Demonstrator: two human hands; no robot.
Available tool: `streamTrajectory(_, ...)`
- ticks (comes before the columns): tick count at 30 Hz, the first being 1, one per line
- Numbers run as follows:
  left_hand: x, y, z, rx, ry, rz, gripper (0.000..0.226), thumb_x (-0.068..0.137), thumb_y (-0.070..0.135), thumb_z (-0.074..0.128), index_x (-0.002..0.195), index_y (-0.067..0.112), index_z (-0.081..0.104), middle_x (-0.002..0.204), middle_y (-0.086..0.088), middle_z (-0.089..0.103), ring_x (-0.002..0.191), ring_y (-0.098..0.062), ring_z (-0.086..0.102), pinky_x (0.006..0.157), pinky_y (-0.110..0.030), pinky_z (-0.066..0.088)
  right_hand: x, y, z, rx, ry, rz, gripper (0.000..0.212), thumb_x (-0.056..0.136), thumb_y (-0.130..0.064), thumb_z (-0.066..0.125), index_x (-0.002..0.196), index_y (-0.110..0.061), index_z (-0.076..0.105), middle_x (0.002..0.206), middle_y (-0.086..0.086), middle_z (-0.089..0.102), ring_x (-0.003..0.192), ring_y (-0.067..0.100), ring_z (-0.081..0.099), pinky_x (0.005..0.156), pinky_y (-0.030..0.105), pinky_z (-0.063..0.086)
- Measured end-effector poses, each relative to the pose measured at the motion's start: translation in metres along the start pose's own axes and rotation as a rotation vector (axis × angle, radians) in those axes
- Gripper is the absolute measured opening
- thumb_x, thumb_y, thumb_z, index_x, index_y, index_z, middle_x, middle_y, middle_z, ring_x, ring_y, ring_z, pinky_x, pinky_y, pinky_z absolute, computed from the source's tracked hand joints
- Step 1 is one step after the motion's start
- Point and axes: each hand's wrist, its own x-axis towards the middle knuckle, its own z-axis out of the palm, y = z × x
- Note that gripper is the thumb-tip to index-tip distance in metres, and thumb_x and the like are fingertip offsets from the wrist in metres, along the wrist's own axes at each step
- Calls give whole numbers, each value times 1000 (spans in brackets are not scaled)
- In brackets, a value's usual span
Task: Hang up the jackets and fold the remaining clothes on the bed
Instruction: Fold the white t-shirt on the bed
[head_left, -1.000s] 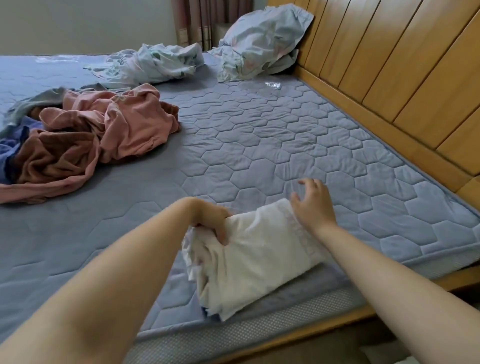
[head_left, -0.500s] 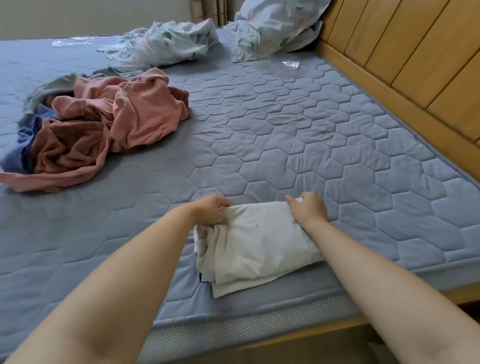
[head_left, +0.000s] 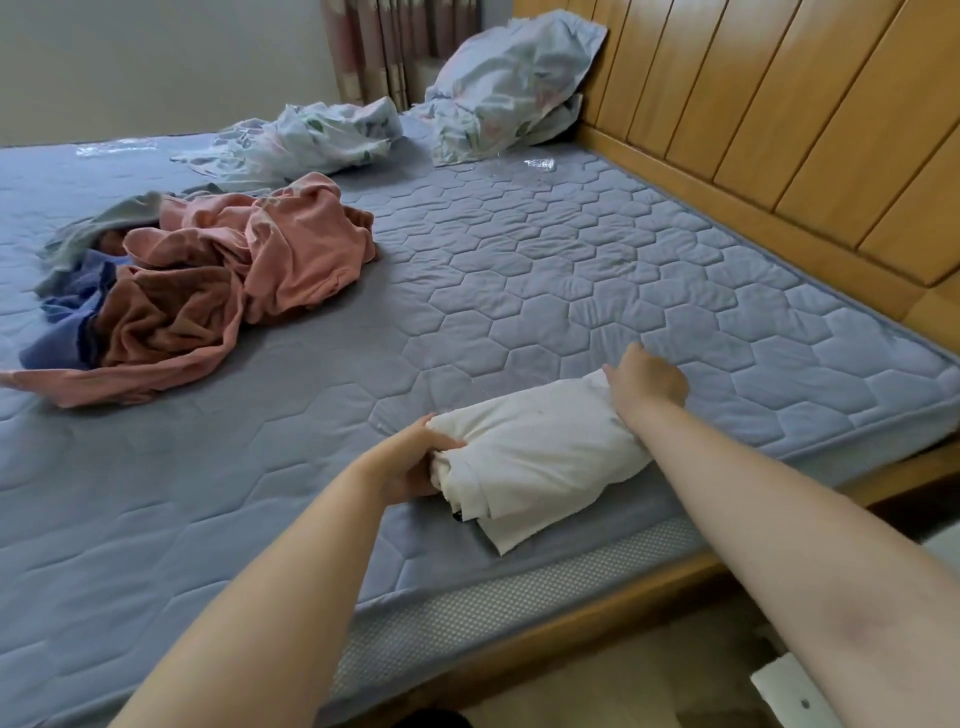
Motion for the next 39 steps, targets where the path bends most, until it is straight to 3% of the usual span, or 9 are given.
streamTrajectory(5, -12, -34, 4, 132, 175, 129, 65, 59, 9, 61, 123, 14, 49, 110, -19, 62, 84, -29, 62, 64, -37, 50, -59, -11, 10, -5, 213, -327, 44, 99, -33, 39, 133, -7, 43, 136, 15, 45, 122, 32, 43, 99, 42, 34)
streamTrajectory(7, -17, -40, 10, 178, 198, 212, 61, 55, 11, 57, 115, 5, 51, 98, -15, 60, 76, -26, 60, 56, -33, 48, -84, -18, 24, 1, 151, -366, 55, 98, -44, 36, 142, -13, 35, 149, 12, 34, 136, 30, 30, 110, 46, 22)
streamTrajectory(10, -23, -45, 10, 205, 232, 284, 56, 56, 14, 55, 112, 15, 51, 99, -6, 60, 81, -20, 60, 59, -31, 52, -97, -15, 55, -82, -116, -214, 69, 93, -65, 19, 151, -30, 14, 161, -1, 7, 147, 23, 3, 113, 56, 5)
streamTrajectory(13, -21, -51, 7, 213, 286, 335, 59, 64, 12, 60, 120, 26, 49, 103, 2, 62, 88, -15, 63, 68, -30, 54, -85, 17, 66, -89, -275, 34, 63, 96, -60, 9, 152, -33, 2, 161, -3, 1, 148, 24, 0, 114, 60, 3)
streamTrajectory(16, -14, -53, 5, 225, 341, 362, 42, 74, 4, 62, 113, 20, 58, 99, 1, 66, 84, -13, 64, 60, -24, 50, -76, 39, 70, -104, -292, 85, 62, 98, -56, 7, 153, -28, 4, 161, -3, -1, 148, 22, -1, 116, 57, 3)
streamTrajectory(25, -19, -62, 13, 411, 500, 527, 10, 81, 11, 54, 90, 15, 57, 75, 5, 61, 67, -7, 53, 54, -17, 38, -78, 12, 59, -188, -86, 175, 60, 102, -43, 14, 153, -13, 8, 161, 6, 5, 148, 23, 1, 115, 55, -3)
streamTrajectory(29, -21, -58, 11, 421, 497, 504, 10, 81, 9, 54, 90, 13, 57, 74, 6, 60, 66, -7, 52, 53, -16, 37, -91, -6, 62, 39, 171, -110, 53, 102, -31, 29, 150, -10, 24, 158, 9, 19, 146, 24, 14, 117, 50, 7)
streamTrajectory(33, -18, -56, 12, 403, 468, 471, 12, 80, 9, 53, 90, 14, 57, 76, 4, 62, 68, -9, 53, 57, -24, 40, -89, -2, 74, 103, -182, -281, 54, 102, -43, 23, 153, -29, 13, 161, -3, 10, 147, 13, 7, 119, 42, 7)
streamTrajectory(39, -16, -44, 12, 415, 428, 367, 12, 79, 13, 53, 90, 13, 58, 82, 2, 63, 78, -18, 58, 58, -25, 42, -83, -3, 74, -39, -298, -164, 58, 101, -45, 9, 153, -24, -4, 161, -9, -5, 147, 8, -5, 119, 44, 0)
